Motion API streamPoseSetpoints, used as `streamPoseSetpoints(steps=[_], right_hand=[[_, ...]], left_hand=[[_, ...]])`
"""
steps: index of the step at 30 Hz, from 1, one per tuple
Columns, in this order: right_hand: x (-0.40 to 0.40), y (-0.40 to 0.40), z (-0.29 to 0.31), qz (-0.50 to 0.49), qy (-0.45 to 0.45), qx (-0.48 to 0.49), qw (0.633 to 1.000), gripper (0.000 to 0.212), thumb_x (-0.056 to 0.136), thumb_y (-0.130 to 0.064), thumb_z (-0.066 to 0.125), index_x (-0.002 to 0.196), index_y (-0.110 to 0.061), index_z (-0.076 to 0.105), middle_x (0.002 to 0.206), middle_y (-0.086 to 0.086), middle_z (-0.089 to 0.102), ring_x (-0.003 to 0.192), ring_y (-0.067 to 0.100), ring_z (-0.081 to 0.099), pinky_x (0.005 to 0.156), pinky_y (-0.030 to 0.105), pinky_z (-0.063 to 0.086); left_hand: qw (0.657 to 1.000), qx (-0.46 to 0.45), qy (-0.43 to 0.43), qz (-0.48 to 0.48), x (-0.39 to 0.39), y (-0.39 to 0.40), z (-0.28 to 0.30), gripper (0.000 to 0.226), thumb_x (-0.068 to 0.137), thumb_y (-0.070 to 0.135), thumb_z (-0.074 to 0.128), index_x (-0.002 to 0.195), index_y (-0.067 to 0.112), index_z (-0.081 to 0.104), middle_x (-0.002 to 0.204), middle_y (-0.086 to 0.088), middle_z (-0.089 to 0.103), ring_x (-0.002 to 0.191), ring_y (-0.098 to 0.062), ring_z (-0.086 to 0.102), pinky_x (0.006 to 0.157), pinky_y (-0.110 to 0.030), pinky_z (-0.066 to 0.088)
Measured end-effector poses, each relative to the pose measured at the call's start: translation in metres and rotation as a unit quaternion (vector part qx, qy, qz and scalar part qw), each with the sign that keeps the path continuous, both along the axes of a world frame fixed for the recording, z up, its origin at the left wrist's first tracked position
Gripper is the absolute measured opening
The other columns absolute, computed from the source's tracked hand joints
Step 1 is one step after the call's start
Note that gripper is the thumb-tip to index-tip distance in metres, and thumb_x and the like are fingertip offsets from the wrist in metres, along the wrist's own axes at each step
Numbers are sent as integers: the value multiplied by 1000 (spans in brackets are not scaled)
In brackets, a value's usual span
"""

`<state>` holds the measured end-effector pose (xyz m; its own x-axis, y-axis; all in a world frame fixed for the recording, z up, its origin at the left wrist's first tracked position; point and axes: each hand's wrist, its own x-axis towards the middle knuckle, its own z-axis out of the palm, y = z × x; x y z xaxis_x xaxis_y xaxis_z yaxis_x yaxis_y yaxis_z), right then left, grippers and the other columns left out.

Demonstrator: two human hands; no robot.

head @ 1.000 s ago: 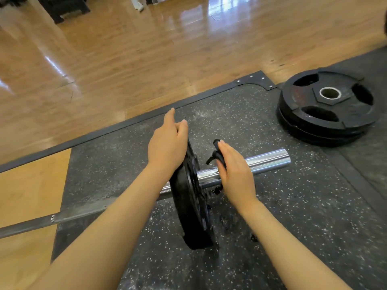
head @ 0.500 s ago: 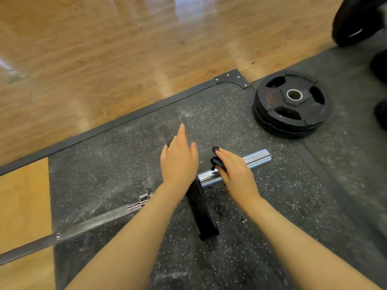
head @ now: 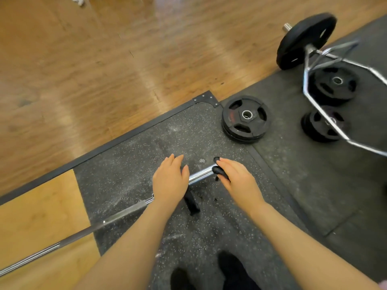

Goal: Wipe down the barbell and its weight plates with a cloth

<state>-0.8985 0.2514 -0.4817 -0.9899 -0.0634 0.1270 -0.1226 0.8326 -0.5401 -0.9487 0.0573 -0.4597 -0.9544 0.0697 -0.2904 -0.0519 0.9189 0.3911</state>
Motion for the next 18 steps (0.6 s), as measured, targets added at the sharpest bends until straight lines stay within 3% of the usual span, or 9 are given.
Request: streamPoseSetpoints(steps=[6, 9, 18], right_hand=[[21, 15, 128, -54, -10, -25, 998, 40, 85, -11, 73, 123, -4, 64, 123, 10, 65, 112, 30, 61, 95, 36, 49], [37, 16, 175, -99, -10, -46, 994, 41, 88, -14, 70, 127, -5, 61, 126, 8, 63, 117, 27, 57, 99, 28, 40], [114, 50, 258, -245, -5, -100, 964, 38, 92, -26, 64, 128, -12, 60, 123, -1, 63, 112, 17, 56, 91, 19, 38]], left_hand=[[999, 10, 26, -40, 11, 18, 131, 46, 102, 36, 38, 145, 20, 43, 154, -3, 36, 142, -18, 33, 114, -40, 30], [997, 8, 32, -68, 17, 23, 183, 46, 102, 38, 38, 146, 21, 42, 155, -1, 36, 142, -17, 33, 115, -43, 29], [984, 9, 43, -170, 53, 84, 265, 46, 102, 38, 38, 144, 21, 44, 153, -2, 39, 140, -17, 36, 113, -43, 31]])
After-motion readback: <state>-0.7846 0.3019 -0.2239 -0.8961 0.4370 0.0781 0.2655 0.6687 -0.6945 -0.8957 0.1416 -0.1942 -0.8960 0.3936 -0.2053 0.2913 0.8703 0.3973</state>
